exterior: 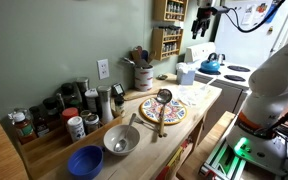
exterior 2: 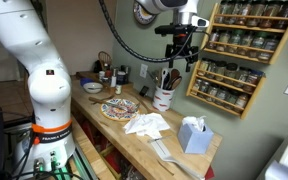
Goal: Put the spice bottle on the counter
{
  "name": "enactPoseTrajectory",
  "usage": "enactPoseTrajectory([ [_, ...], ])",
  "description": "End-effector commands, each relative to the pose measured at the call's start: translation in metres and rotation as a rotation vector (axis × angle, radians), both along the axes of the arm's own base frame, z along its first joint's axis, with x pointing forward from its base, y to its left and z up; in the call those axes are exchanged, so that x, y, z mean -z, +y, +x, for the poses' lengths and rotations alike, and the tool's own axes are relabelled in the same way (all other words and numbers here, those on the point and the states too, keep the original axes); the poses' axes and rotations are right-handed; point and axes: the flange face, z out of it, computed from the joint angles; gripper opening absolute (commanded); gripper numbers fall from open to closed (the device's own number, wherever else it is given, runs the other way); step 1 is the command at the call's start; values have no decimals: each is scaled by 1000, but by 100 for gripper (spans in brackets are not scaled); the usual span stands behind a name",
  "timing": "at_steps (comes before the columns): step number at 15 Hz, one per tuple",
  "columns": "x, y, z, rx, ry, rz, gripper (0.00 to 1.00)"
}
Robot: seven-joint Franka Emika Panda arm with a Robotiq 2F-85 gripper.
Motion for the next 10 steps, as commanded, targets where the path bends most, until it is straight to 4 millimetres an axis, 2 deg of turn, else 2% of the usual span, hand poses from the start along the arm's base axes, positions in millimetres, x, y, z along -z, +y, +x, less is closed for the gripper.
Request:
enactPoseTrajectory([
  [1,-10,-35,20,106,-81,152,100],
  [6,-20,-81,30,279,-191,343,100],
  [10,-25,-99,41,455,-239,459,100],
])
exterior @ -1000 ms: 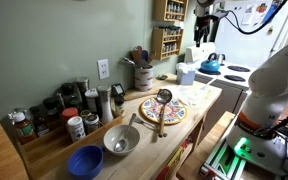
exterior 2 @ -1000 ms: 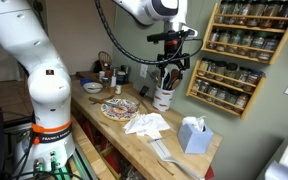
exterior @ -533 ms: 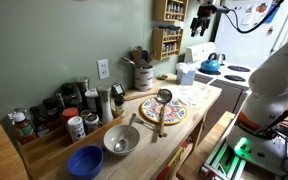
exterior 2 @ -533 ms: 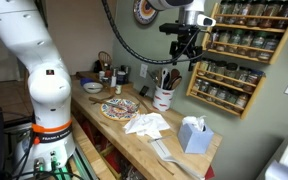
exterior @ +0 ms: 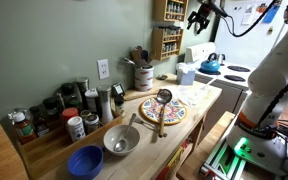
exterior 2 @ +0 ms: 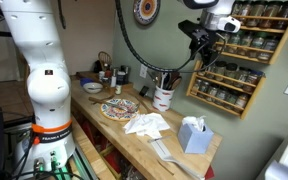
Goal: Put the spice bottle on the counter
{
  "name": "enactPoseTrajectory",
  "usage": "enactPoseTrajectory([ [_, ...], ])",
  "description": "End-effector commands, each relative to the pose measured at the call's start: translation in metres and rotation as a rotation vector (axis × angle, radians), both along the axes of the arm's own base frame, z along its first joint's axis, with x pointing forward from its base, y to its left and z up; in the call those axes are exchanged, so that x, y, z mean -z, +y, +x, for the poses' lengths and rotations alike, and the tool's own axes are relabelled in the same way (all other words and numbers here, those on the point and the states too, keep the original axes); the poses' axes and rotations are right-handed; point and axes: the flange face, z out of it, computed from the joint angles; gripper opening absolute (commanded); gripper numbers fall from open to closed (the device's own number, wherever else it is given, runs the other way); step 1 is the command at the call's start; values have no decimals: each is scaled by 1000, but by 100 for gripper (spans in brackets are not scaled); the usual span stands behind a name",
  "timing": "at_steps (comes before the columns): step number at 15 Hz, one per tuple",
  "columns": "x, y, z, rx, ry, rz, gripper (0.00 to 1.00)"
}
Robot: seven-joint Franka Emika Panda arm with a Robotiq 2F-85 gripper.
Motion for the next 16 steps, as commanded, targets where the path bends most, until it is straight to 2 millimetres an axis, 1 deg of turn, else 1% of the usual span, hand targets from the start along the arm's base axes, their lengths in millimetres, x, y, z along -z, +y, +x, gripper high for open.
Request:
enactPoseTrajectory([
  [1,-5,-13,16,168,-11,103,100],
  [5,-12,-21,26,331,4,158,100],
  [6,-10,-16,20,263,-3,126,100],
  [11,-11,-15,24,265,-2,124,100],
  [12,-12,-12,35,314,-5,194,100],
  [13,-11,-15,50,407,-36,209,100],
  [16,-14,-14,72,533,-82,298,100],
])
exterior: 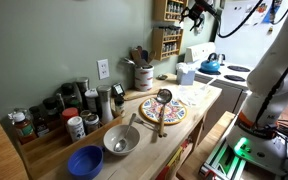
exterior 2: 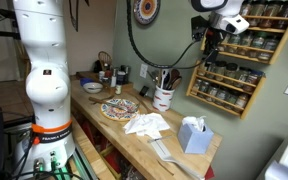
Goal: Put the spice bottle on the counter
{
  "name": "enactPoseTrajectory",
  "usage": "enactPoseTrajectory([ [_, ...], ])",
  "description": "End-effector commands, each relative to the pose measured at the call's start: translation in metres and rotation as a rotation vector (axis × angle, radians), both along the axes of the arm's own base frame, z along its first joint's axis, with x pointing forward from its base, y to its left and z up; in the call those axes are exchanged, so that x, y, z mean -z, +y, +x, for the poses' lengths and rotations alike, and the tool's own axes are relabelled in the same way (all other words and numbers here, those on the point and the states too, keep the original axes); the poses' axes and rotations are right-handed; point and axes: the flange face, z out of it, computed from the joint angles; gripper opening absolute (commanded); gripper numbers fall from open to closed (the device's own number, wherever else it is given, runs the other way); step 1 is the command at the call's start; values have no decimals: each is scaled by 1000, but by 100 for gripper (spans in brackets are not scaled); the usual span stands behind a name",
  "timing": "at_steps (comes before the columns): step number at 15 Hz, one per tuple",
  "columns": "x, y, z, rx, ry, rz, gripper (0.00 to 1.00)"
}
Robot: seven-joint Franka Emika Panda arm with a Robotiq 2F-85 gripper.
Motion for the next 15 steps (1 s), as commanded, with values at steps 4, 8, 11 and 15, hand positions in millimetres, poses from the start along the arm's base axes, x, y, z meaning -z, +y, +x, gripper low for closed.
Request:
enactPoseTrajectory([
  [4,9,-13,50,299,-70,114,100],
  [8,17,-22,63,412,-86,167,100],
  [11,19,-23,71,472,-118,219,100],
  [15,22,-21,80,511,-126,246,100],
])
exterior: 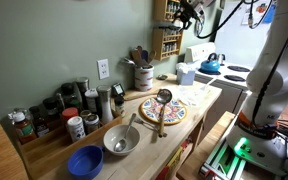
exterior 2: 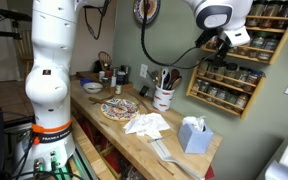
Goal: Put the spice bottle on the counter
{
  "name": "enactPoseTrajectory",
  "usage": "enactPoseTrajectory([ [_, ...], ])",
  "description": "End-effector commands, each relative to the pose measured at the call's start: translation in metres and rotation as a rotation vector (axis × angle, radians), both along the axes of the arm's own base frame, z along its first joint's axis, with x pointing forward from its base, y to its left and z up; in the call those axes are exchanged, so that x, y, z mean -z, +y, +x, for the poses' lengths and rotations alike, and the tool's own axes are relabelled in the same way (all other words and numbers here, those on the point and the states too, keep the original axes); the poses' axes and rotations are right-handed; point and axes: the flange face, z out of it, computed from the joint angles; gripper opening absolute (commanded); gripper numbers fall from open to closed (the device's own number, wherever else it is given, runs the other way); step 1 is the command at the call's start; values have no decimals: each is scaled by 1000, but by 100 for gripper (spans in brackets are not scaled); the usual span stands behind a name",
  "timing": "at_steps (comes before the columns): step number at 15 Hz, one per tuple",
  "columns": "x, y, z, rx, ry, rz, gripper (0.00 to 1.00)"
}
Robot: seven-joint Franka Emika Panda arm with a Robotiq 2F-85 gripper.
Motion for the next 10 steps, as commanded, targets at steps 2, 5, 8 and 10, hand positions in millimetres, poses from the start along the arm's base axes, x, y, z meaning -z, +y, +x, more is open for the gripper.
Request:
enactPoseTrajectory([
  [2,7,-1,12,70,-15,39,100],
  [5,10,-2,16,112,-28,54,100],
  [8,15,0,21,137,-39,66,100],
  [10,17,3,24,140,-40,73,100],
])
